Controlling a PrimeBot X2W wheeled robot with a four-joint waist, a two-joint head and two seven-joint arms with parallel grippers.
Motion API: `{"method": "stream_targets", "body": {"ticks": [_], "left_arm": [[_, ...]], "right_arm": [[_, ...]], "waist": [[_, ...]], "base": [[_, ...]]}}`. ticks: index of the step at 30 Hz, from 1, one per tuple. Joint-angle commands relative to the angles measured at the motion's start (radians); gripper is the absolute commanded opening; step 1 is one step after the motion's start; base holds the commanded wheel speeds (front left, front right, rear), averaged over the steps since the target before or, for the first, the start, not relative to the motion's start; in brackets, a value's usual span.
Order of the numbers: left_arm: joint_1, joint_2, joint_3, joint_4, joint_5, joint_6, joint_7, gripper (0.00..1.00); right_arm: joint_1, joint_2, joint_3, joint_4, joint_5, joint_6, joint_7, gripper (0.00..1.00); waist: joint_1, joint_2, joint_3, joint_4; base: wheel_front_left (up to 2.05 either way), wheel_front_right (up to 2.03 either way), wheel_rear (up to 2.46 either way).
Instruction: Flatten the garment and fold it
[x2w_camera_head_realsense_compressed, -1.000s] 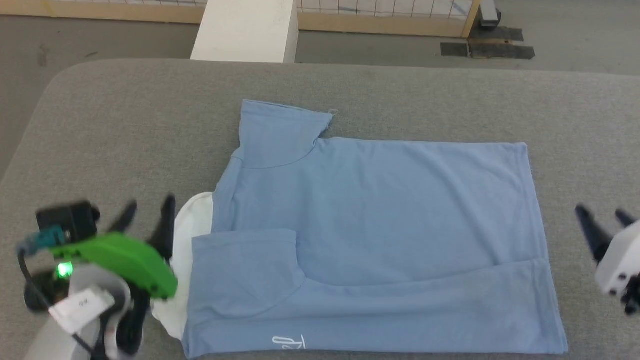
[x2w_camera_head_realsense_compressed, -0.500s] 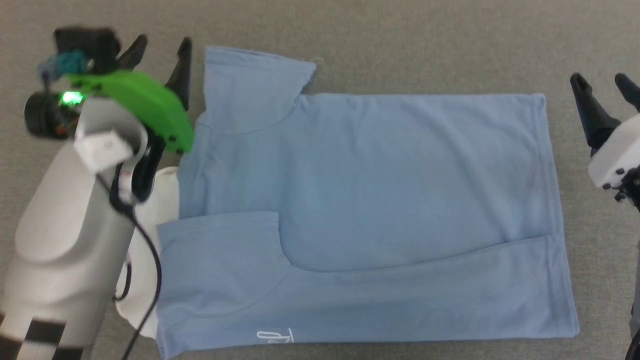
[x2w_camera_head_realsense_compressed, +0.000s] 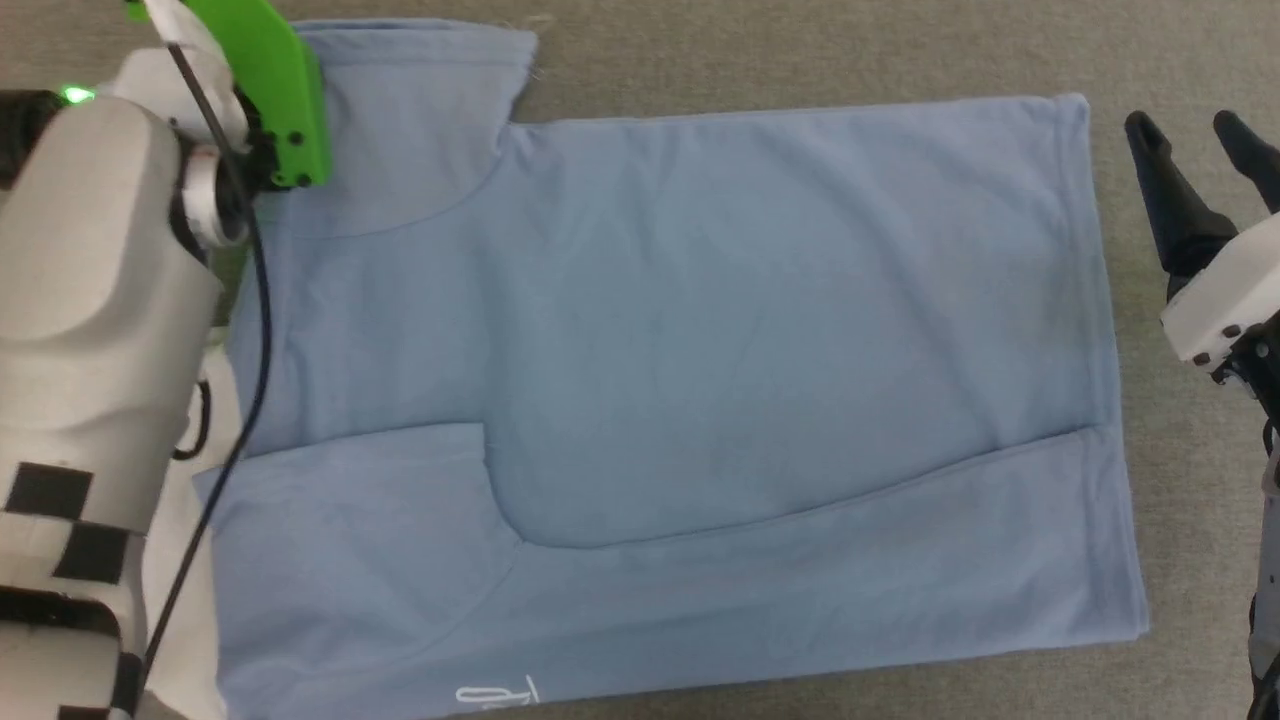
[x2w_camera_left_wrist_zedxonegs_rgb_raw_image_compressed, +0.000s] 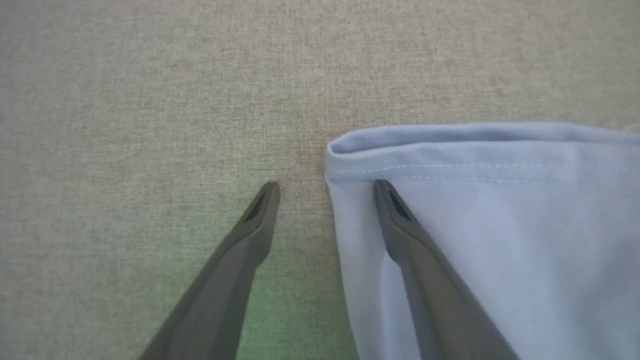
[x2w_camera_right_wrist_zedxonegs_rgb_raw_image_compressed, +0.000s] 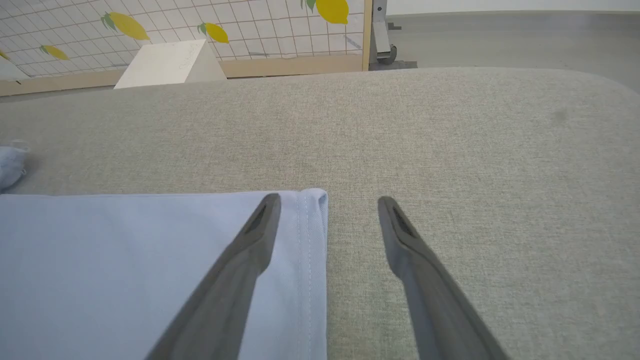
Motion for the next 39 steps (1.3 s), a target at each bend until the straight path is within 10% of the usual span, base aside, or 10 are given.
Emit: {"method": "stream_targets", "body": {"ticks": [1, 3, 4, 5, 6, 22, 33, 34, 35, 39], "left_arm": [[-0.004, 0.007, -0.003, 0.017, 0.0, 0.014, 0.03, 1.0], [0.011, -0.005, 0.004, 0.024, -0.029, 0.018, 0.076, 1.0], [0.019, -0.009, 0.005, 0.023, -0.038, 0.019, 0.092, 0.81], [0.03, -0.014, 0.005, 0.019, -0.05, 0.017, 0.11, 0.2], [0.039, -0.017, 0.009, 0.014, -0.061, 0.016, 0.116, 0.0], [0.176, -0.037, 0.13, -0.282, -0.192, -0.085, -0.144, 0.0], [0.242, -0.039, 0.124, -0.452, -0.203, -0.08, -0.158, 0.0], [0.245, -0.04, 0.125, -0.459, -0.204, -0.081, -0.163, 0.0], [0.249, -0.043, 0.127, -0.464, -0.208, -0.082, -0.169, 0.0], [0.262, -0.037, 0.131, -0.474, -0.204, -0.081, -0.186, 0.0]], "right_arm": [[0.004, -0.002, -0.002, -0.009, 0.01, -0.002, -0.012, 1.0], [0.007, -0.006, -0.008, -0.012, 0.012, -0.002, -0.016, 1.0], [0.008, -0.008, -0.01, -0.014, 0.012, -0.002, -0.016, 1.0], [0.009, -0.011, -0.014, -0.015, 0.011, -0.002, -0.017, 1.0], [0.009, -0.015, -0.016, -0.015, 0.01, -0.002, -0.016, 1.0], [-0.124, -0.158, 0.124, 0.112, -0.07, -0.002, 0.245, 1.0], [-0.207, -0.225, 0.207, 0.279, -0.129, -0.002, 0.45, 1.0], [-0.208, -0.228, 0.209, 0.285, -0.127, -0.002, 0.474, 0.3], [-0.209, -0.23, 0.208, 0.284, -0.124, -0.002, 0.484, 0.02], [-0.211, -0.227, 0.183, 0.26, -0.113, -0.002, 0.461, 0.0]], "waist": [[-0.0001, -0.0001, 0.033, -0.032], [-0.0001, -0.0001, 0.036, -0.032], [-0.0001, -0.0001, 0.037, -0.031], [-0.0001, -0.0001, 0.038, -0.029], [-0.0001, -0.0001, 0.037, -0.026], [-0.0001, -0.0001, -0.029, 0.086], [-0.0001, -0.0001, -0.002, 0.156], [-0.0001, -0.0001, -0.003, 0.159], [-0.0001, -0.0001, -0.005, 0.161], [-0.0001, -0.0001, -0.031, 0.166]], "base": [[0.0, 0.0, 0.0], [0.0, 0.0, 0.0], [0.0, 0.0, 0.0], [0.0, 0.0, 0.0], [0.0, 0.0, 0.0], [0.0, 0.0, 0.0], [0.0, 0.0, 0.0], [0.0, 0.0, 0.0], [0.0, 0.0, 0.0], [0.0, 0.0, 0.0]]}}
